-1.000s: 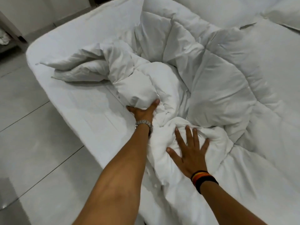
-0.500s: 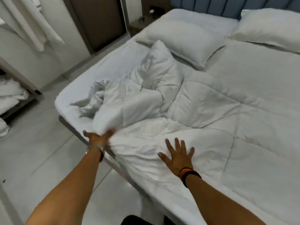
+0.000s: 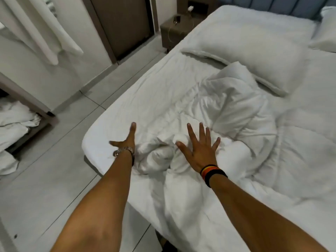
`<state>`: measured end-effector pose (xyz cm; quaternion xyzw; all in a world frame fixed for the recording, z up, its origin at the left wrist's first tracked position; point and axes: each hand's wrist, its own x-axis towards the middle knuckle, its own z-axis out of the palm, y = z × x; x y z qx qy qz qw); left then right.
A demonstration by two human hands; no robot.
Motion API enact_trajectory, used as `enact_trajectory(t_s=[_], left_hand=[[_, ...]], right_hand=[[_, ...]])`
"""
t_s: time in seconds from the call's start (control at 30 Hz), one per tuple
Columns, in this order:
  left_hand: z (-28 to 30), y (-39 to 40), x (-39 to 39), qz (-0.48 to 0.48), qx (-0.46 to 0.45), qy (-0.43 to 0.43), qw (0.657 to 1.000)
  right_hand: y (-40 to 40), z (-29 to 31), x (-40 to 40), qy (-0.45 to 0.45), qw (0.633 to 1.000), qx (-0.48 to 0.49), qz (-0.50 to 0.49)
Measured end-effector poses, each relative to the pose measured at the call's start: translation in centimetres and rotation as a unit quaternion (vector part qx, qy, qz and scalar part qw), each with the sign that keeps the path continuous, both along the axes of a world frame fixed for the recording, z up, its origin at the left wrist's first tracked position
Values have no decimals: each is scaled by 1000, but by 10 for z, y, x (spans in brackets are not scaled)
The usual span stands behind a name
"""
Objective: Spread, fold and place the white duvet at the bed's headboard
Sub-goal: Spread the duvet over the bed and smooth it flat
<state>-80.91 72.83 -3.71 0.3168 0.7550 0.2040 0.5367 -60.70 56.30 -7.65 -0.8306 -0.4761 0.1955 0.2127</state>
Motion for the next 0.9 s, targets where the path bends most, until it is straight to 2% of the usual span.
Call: enact_trajectory(t_s=[0.07, 0.1, 0.17, 0.2, 0.27, 0.37, 0.43, 0.5, 0.6, 0.67, 0.73, 0.8, 0.87, 0.9], left_hand=[[-20, 20, 16, -68, -21, -70, 995], [-33, 24, 29, -93, -42, -61, 993], [-62, 23, 52, -105, -69, 37, 991], [-75, 18, 57, -89, -54, 66, 992], [-94, 19, 53, -64, -8, 68, 996], [-96, 29, 24, -70, 65, -12, 995], [-75, 44, 4, -68, 130, -62, 987], [-35, 75, -15, -60, 218, -78, 971], [32, 139, -71, -37, 375, -34, 926], [61, 168, -125, -47, 411, 11, 911], [63, 174, -175, -109, 350, 31, 930], [42, 176, -208, -167, 203, 104, 959], [10, 187, -213, -207, 68, 181, 959], [-3, 203, -206, -223, 42, 209, 951]], right_hand=[[34, -23, -9, 21, 998, -58, -10], [43, -36, -13, 33, 995, -95, -18], [41, -58, -22, 52, 988, -142, -32], [35, -65, -25, 56, 987, -143, -36], [31, -71, -25, 54, 988, -142, -41], [39, -59, -24, 43, 985, -167, -27], [45, -46, -33, 47, 985, -165, -22], [53, -29, -45, 52, 986, -160, -16], [77, -11, -72, 57, 985, -165, -13], [94, -3, -93, 80, 982, -168, 3], [98, -4, -117, 92, 976, -194, 29], [105, -16, -137, 102, 968, -226, 24], [122, -25, -145, 101, 969, -227, -4], [138, -30, -146, 93, 972, -213, -24]])
